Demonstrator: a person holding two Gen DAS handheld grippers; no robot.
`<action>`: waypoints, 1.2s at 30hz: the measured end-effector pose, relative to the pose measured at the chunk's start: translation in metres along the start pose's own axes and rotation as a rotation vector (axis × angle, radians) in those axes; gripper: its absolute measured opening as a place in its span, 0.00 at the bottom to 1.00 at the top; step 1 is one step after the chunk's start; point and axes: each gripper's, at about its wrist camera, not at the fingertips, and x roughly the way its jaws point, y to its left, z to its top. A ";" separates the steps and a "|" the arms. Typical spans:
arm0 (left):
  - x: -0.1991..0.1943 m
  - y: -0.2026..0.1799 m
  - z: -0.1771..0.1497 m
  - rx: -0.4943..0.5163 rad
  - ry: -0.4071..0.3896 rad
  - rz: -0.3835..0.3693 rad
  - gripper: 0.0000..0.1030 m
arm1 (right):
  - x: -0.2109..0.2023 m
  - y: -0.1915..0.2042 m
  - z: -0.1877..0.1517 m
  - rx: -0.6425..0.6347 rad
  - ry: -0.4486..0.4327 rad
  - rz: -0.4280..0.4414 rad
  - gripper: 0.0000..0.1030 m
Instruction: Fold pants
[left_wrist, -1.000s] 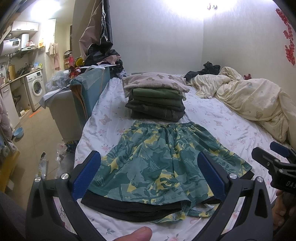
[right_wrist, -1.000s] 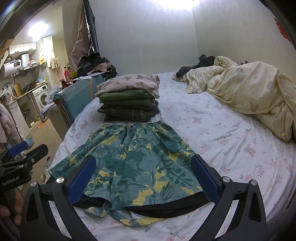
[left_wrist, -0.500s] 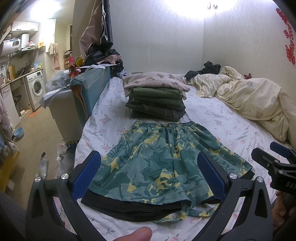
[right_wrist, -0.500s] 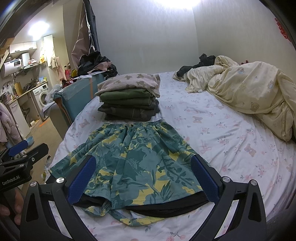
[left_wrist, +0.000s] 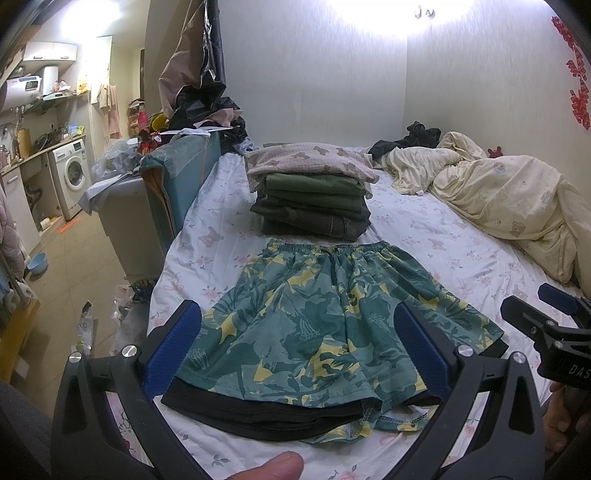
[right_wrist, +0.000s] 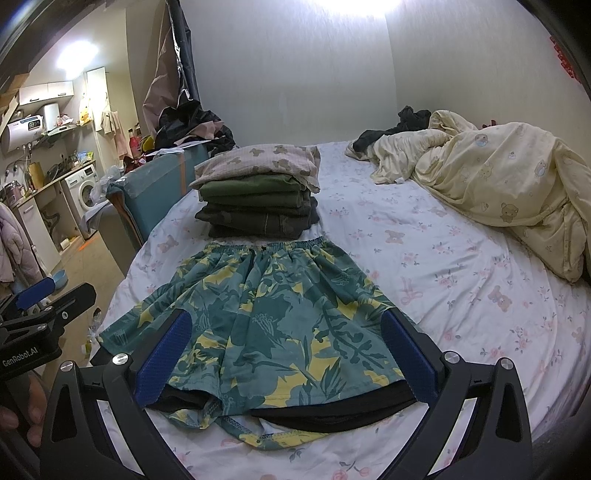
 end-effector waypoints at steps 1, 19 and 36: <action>0.000 0.000 0.000 -0.001 0.001 0.000 1.00 | 0.000 -0.001 0.000 0.000 0.001 0.000 1.00; 0.015 0.009 0.001 -0.031 0.060 0.050 1.00 | 0.016 -0.086 0.007 0.341 0.087 0.061 1.00; 0.049 0.020 0.005 -0.115 0.216 0.058 1.00 | 0.143 -0.241 -0.085 0.770 0.597 -0.193 0.80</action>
